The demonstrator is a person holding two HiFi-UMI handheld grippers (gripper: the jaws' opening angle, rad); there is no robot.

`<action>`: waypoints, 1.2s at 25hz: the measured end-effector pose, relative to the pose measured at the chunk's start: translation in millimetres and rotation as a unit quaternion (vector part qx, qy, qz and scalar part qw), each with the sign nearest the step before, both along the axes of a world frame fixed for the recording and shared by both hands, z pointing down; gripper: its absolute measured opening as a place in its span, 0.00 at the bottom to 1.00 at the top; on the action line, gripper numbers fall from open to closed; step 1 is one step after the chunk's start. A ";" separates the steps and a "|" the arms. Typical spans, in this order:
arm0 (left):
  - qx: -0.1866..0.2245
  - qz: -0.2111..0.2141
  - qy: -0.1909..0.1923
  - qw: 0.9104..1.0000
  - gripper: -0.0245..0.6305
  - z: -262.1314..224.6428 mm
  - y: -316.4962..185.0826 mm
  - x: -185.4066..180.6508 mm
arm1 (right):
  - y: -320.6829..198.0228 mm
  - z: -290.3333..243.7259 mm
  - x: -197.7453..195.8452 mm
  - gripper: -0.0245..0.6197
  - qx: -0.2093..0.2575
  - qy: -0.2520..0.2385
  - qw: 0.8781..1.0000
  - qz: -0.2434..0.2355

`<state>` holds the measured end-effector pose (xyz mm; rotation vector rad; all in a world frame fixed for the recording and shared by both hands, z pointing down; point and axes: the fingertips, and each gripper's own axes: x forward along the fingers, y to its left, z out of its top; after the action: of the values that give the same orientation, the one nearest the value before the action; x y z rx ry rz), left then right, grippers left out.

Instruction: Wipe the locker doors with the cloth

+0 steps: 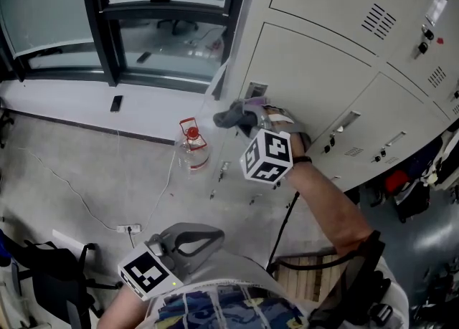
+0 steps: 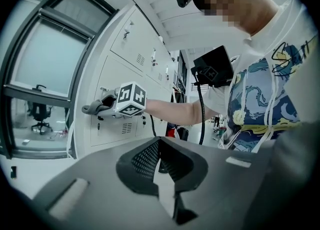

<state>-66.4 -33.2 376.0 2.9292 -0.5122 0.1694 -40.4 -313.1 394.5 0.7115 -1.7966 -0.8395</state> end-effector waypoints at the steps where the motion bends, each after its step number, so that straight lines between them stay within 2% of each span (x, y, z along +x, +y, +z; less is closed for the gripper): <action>1: -0.001 0.000 0.001 1.000 0.04 -0.1 0.0 0.7 | 2.4 -3.6 0.3 0.21 0.006 -0.007 1.000 -0.004; 5: -0.004 0.002 0.004 1.000 0.04 0.1 -0.9 1.5 | 16.9 -26.5 7.7 0.22 0.049 -0.046 0.998 -0.008; 9: -0.001 0.010 0.003 1.000 0.04 0.5 -1.6 5.4 | 24.3 -29.0 36.4 0.22 0.071 -0.056 0.996 0.014; 14: 0.000 0.020 -0.001 1.000 0.04 1.2 -2.1 10.3 | 18.7 0.5 93.5 0.21 0.059 -0.039 0.995 0.076; 17: -0.002 0.025 -0.004 1.000 0.04 1.0 -1.7 13.2 | 11.1 29.6 108.4 0.21 0.042 -0.015 0.995 0.093; 22: 0.000 0.025 -0.009 1.000 0.04 1.0 0.2 12.5 | 5.3 67.7 82.8 0.21 0.040 0.028 0.997 0.061; 30: -0.010 0.004 -0.012 1.000 0.04 5.0 -0.4 2.0 | 2.2 85.1 29.9 0.21 0.082 0.035 0.996 0.008</action>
<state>-64.3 -33.7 381.0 2.9143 -0.4986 0.2094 -10.5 -311.0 479.6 0.7899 -1.6706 -0.9972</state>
